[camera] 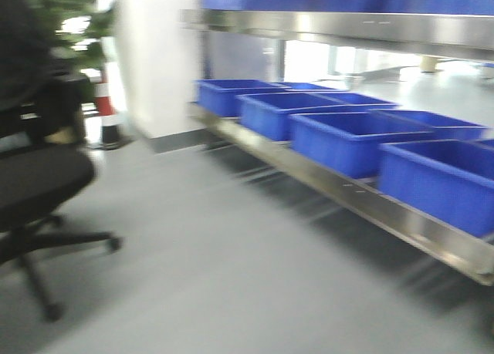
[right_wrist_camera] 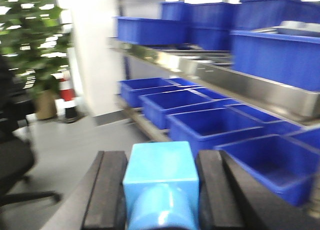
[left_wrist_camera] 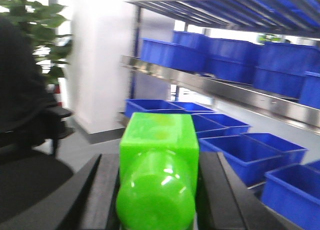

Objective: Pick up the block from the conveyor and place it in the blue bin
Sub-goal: 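Drive the base to the steel shelves of blue bins, holding blocks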

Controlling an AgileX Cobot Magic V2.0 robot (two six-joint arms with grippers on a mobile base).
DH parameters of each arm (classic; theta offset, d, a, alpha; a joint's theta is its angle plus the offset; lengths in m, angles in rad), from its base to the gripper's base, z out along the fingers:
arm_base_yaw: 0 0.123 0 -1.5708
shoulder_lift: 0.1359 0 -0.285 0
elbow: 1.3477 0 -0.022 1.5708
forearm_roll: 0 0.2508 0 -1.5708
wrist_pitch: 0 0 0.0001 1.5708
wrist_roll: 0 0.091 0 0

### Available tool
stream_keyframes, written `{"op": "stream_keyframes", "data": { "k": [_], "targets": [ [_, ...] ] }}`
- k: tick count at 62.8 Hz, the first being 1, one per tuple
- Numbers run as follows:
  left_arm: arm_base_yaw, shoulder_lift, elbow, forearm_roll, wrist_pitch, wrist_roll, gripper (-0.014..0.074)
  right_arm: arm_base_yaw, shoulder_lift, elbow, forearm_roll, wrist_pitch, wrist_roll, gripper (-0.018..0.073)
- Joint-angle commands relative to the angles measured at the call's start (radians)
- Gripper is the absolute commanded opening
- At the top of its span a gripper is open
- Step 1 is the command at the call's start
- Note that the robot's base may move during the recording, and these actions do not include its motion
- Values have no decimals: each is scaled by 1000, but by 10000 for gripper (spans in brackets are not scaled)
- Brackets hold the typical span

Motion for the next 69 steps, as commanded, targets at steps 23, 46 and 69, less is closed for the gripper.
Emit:
{"op": "stream_keyframes", "data": {
  "k": [23,46,69],
  "targets": [
    [-4,-5,3,5,-24,-2,-111,-4,-3,-3,-11,-23,0,-162],
    [-4,-5,3,5,-24,-2,-111,-4,-3,-3,-11,-23,0,-162],
    [-4,-5,3,5,-24,-2,-111,-4,-3,-3,-11,-23,0,-162]
  ]
}}
